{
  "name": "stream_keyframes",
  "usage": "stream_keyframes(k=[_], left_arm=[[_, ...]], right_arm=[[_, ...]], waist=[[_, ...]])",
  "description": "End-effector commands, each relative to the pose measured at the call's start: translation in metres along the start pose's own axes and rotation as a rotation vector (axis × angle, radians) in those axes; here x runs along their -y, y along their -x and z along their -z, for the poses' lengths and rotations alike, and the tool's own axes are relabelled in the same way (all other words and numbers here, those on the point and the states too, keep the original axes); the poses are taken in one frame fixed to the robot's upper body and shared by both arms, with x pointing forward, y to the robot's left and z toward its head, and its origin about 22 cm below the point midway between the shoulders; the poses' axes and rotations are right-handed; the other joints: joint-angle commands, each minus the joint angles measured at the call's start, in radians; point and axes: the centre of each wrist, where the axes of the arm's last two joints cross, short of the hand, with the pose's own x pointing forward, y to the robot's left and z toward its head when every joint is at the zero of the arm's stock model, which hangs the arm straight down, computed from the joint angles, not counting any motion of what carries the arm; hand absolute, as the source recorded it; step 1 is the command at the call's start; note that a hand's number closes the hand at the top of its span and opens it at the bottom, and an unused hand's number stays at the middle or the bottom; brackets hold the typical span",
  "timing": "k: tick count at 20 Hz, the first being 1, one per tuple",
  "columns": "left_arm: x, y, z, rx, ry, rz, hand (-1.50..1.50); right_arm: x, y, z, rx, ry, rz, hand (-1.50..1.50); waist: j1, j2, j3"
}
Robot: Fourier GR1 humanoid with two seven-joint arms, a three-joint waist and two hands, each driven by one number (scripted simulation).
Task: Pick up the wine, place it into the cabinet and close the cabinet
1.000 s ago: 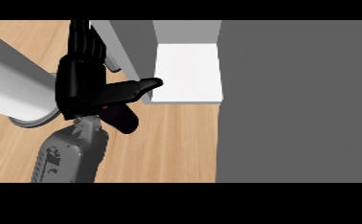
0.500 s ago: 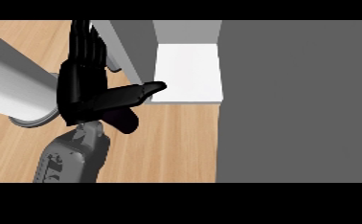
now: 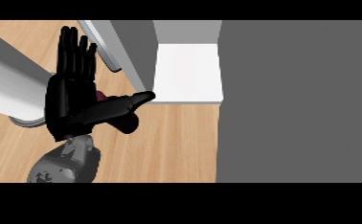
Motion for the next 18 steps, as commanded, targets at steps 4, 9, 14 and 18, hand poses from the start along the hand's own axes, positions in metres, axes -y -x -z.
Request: stream_keyframes(k=[4, 9, 14, 18], left_arm=[[-0.034, 0.008, 0.003, -0.012, -0.047, 0.045, -1.5], [-0.045, 0.027, -0.025, -0.028, -0.055, 0.033, -1.5], [-0.068, 0.036, -0.056, -0.056, -0.072, 0.076, -1.5], [-0.085, 0.063, -0.049, -0.086, -0.094, 0.05, -1.5]], right_arm=[[-0.017, -0.017, 0.008, 0.023, 0.007, -0.009, -1.5], [-0.011, -0.009, 0.023, 0.034, 0.016, -0.012, -1.5], [-0.002, 0.002, 0.009, 0.023, 0.012, -0.006, -1.5], [-0.012, -0.009, 0.001, 0.034, 0.005, 0.001, -1.5]], waist=[[0.002, 0.001, 0.0], [0.004, 0.001, 0.0], [0.007, 0.0, 0.0], [0.002, 0.001, 0.0]])
